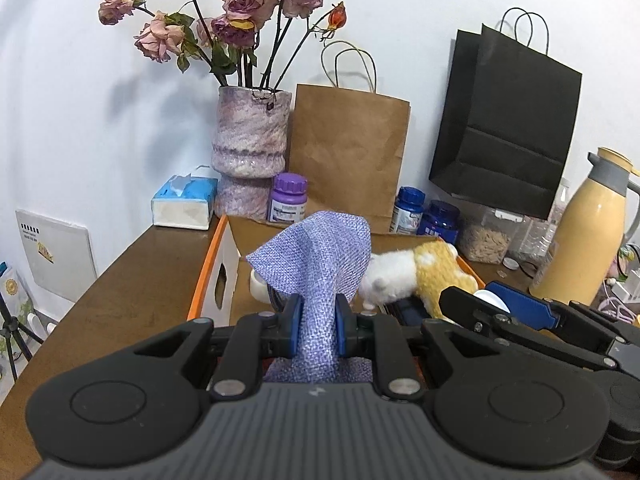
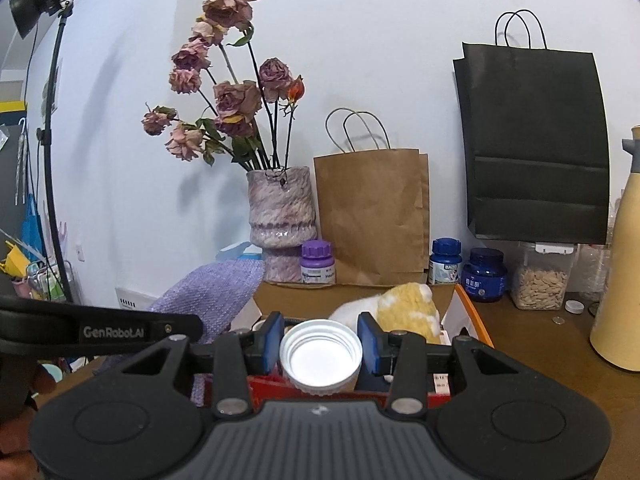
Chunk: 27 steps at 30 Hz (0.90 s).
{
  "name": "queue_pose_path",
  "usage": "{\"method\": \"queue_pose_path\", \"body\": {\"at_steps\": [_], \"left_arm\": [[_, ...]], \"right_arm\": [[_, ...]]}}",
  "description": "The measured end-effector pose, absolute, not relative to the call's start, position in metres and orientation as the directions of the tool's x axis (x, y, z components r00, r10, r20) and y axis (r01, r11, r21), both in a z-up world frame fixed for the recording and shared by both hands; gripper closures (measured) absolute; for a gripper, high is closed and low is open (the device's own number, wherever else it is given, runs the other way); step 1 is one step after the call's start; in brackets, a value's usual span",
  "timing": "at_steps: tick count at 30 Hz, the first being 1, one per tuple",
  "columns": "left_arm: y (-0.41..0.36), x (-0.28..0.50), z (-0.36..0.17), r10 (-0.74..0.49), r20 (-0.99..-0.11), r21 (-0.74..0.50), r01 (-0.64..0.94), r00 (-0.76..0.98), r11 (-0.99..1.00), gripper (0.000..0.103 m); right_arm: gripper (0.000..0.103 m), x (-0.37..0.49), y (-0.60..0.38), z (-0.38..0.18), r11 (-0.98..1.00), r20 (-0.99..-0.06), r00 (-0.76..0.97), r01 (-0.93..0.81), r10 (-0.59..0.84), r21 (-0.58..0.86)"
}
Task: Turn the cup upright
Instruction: 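Carry the purple pouch with the left gripper and cap with the right into the box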
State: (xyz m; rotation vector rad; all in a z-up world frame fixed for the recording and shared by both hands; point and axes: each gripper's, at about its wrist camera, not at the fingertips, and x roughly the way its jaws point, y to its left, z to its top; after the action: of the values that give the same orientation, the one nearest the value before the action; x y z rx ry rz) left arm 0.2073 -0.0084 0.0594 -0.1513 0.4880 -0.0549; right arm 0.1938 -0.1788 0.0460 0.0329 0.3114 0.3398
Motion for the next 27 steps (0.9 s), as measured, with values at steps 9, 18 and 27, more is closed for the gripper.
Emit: {"method": "queue_pose_path", "body": {"at_steps": [9, 18, 27], "left_arm": [[-0.004, 0.238, 0.061, -0.074, -0.463, -0.166, -0.004, 0.883, 0.986, 0.086], [0.003, 0.271, 0.051, -0.055, -0.487, -0.163, -0.029, 0.871, 0.986, 0.086], [0.005, 0.296, 0.042, -0.044, -0.509, -0.141, -0.033, 0.860, 0.989, 0.086]], "right_arm": [[0.064, 0.226, -0.172, 0.050, 0.938, -0.290, 0.892, -0.330, 0.347, 0.107], [0.064, 0.259, -0.163, 0.049, 0.936, -0.301, 0.886, -0.337, 0.353, 0.104], [0.064, 0.286, -0.155, 0.044, 0.934, -0.333, 0.875, -0.349, 0.352, 0.071]]}}
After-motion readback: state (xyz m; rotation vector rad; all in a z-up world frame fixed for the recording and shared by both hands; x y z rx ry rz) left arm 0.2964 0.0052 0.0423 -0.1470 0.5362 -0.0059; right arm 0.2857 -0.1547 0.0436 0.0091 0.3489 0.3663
